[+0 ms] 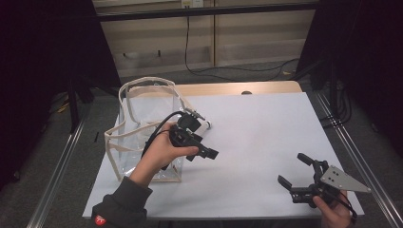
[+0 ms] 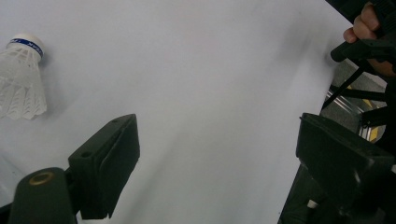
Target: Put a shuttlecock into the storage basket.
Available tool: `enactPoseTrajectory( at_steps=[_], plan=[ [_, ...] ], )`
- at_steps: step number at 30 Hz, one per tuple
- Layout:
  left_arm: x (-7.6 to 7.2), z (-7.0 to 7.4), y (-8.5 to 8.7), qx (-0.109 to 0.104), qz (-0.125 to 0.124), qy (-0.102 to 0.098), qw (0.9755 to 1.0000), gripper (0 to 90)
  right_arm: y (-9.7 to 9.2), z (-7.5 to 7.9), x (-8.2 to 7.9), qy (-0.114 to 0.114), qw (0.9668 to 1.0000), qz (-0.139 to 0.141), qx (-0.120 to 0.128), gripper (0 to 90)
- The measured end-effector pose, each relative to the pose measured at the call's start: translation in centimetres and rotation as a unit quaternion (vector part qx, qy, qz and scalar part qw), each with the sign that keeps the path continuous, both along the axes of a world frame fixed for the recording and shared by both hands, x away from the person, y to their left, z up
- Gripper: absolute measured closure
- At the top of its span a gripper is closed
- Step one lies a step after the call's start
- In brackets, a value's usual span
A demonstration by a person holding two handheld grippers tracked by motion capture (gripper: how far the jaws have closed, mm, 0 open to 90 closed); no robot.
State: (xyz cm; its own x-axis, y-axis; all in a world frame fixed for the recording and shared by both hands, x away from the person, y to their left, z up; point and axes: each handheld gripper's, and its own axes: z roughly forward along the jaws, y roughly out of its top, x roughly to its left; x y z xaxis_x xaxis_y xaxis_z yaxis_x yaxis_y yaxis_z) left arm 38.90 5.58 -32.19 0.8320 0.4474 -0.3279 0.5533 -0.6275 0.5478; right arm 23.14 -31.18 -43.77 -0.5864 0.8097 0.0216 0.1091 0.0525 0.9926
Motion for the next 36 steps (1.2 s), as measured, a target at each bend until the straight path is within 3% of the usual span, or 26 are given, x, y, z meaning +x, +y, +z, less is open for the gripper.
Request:
enactPoseTrajectory(
  at_steps=[20,36],
  plan=[
    [-0.1,-1.9,-0.8,0.008,0.004,0.004,0.9999,13.8,0.0,0.0,0.0,-0.001,1.0000,0.001,-0.001,0.0],
    [-0.1,-3.2,-1.6,0.006,0.037,-0.014,0.9992,13.8,0.0,0.0,0.0,-0.001,1.0000,0.000,0.001,0.0]
  ],
)
